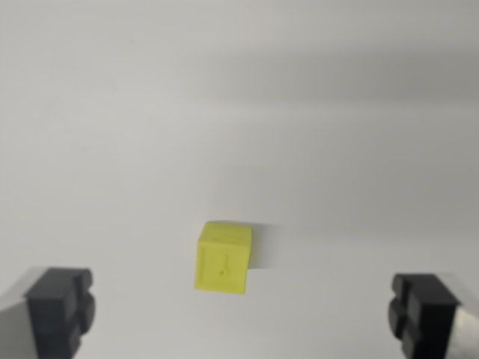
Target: Pick yellow cube
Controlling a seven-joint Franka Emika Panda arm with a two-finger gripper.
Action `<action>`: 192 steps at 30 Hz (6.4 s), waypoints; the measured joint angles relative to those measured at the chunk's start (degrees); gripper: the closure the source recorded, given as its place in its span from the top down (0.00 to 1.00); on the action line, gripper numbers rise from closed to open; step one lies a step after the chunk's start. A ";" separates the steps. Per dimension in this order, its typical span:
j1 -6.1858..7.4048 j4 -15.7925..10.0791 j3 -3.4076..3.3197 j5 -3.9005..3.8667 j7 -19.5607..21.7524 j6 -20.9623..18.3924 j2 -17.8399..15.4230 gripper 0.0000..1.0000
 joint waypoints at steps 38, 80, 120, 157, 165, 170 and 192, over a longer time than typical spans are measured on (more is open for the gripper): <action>1.69 -15.57 0.00 -0.29 2.85 15.11 -0.05 1.00; 3.87 -27.40 0.00 -1.04 6.87 32.97 6.52 1.00; 4.54 -28.28 0.00 -3.42 10.39 46.87 19.83 0.00; 4.93 -31.25 0.02 -1.51 8.88 34.92 4.88 0.00; 4.97 -31.44 0.01 -1.30 8.73 31.78 1.57 0.00; 4.99 -31.45 0.01 -1.20 8.66 29.78 -0.46 0.00; 5.03 -30.53 0.01 -0.89 8.45 20.74 -8.54 0.00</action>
